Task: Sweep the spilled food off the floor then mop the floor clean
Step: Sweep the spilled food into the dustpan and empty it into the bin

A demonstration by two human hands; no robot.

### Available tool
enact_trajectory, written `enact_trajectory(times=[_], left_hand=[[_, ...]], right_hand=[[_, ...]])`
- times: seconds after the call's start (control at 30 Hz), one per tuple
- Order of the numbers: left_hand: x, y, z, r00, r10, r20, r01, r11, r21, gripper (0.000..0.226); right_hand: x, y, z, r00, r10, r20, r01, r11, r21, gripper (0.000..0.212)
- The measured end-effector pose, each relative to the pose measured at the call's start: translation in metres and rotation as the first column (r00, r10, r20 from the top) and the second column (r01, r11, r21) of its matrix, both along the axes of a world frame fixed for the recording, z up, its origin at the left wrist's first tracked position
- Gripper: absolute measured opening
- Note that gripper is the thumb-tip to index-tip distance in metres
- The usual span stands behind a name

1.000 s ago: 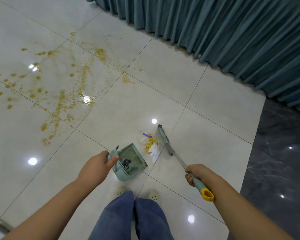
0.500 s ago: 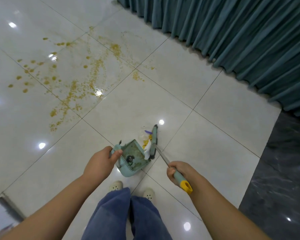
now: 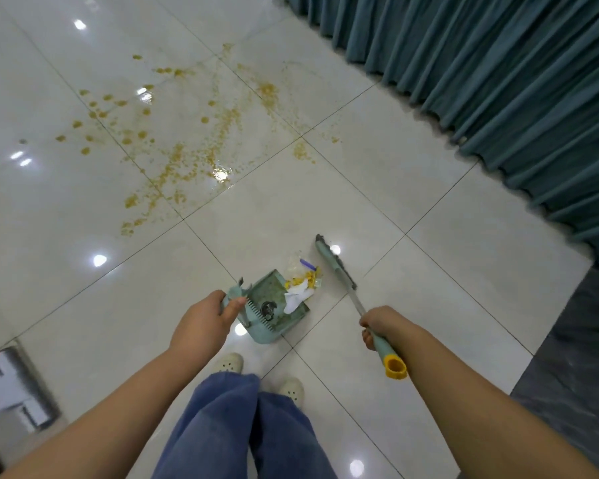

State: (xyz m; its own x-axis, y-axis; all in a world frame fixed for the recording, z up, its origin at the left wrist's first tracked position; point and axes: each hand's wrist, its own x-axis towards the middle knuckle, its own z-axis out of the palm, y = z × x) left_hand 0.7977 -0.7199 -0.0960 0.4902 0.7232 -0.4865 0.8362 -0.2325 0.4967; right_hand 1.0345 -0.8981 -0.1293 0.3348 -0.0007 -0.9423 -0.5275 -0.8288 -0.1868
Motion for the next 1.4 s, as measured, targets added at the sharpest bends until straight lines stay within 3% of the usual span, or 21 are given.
enact_trajectory(times=[0.2,0.5,0.73,0.9,1.0,1.07,1.23,1.4], left_hand=[[0.005,0.002,-0.006,0.999,0.019,0.033,-0.019,1.000,-0.018,0.042],[0.028,0.008,-0.007,0.999,0.019,0.027,-0.018,1.000,-0.020,0.040],[0.023,0.013,-0.001,1.000,0.017,0.013,-0.017,0.999,-0.038,0.039],[0.009,0.018,0.006,1.000,0.004,0.002,-0.003,0.998,-0.060,0.040],[0.001,0.020,0.008,0.999,-0.039,-0.030,0.037,0.998,-0.055,0.040],[-0.003,0.022,0.006,0.998,-0.041,-0.049,0.039,0.998,-0.042,0.041],[-0.003,0.022,0.001,0.998,-0.025,-0.055,0.024,1.000,-0.016,0.043],[0.002,0.018,0.003,0.998,-0.044,-0.053,0.044,0.999,-0.001,0.042]], right_hand=[[-0.030,0.008,-0.011,0.983,0.177,-0.051,-0.178,0.984,-0.011,0.010],[-0.068,-0.021,0.004,0.962,0.209,-0.177,-0.206,0.978,0.038,0.012],[-0.044,-0.036,0.033,0.956,0.277,-0.094,-0.275,0.961,0.033,0.018],[-0.016,-0.033,0.032,0.964,0.266,-0.004,-0.266,0.964,0.024,0.035],[0.000,-0.021,0.016,0.973,0.229,0.011,-0.229,0.973,-0.011,0.021],[-0.002,-0.014,0.005,0.980,0.199,-0.015,-0.199,0.979,-0.041,0.007],[-0.035,-0.009,-0.014,0.979,0.104,-0.172,-0.113,0.993,-0.040,0.014],[-0.049,-0.013,-0.003,0.954,0.132,-0.268,-0.125,0.991,0.044,0.010]])
